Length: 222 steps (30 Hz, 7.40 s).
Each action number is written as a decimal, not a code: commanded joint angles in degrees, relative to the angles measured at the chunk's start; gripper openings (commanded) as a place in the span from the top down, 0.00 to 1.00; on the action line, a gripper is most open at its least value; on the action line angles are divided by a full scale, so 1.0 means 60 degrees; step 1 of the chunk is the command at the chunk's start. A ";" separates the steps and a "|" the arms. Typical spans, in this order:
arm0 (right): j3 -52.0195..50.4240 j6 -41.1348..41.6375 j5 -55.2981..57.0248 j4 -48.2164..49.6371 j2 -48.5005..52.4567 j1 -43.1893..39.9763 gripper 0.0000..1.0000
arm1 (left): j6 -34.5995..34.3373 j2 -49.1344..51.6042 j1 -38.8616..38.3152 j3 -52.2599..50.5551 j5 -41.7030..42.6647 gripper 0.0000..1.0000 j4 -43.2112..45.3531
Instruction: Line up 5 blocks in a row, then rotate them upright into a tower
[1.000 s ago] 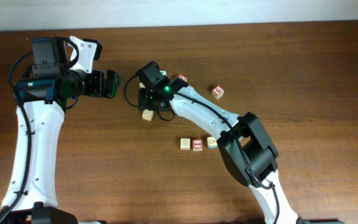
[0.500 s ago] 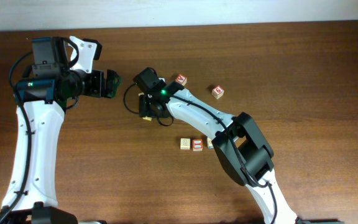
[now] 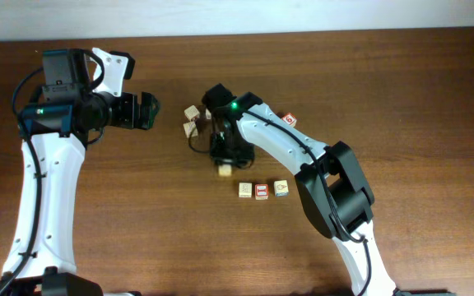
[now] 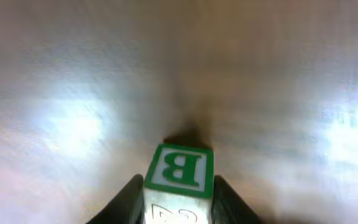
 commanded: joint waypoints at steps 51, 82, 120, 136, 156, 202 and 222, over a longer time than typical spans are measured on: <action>0.0896 0.0481 0.2470 -0.2295 0.0663 0.1271 0.96 | -0.0087 0.0055 -0.0004 0.0186 0.0106 0.01 0.0015; 0.3279 0.0823 0.2186 -0.1483 0.1333 -0.3555 0.37 | -0.0084 0.0055 -0.0004 0.0186 0.0102 0.01 0.0015; 0.2601 -0.2718 0.1169 -0.1887 0.1446 -0.2954 0.35 | -0.0084 0.0055 -0.0004 0.0182 0.0106 0.01 0.0011; 0.1723 -0.2463 0.1752 -0.2280 0.0831 -0.2401 0.63 | -0.0084 0.0055 -0.0004 0.0182 0.0106 0.01 0.0015; 0.1741 -0.2495 0.3391 0.0335 0.0692 -0.1985 0.80 | -0.0084 0.0055 -0.0004 0.0182 0.0106 0.01 0.0015; 0.1741 -0.3147 -0.0321 -0.1934 -0.1147 -0.4834 0.01 | -0.6200 0.2754 -0.3282 0.0270 -0.3843 0.00 0.2007; 0.1738 -0.3330 -0.0284 -0.2273 -0.1147 -0.4834 0.01 | -0.6834 0.5315 -0.3450 0.0262 -0.4087 0.39 0.2135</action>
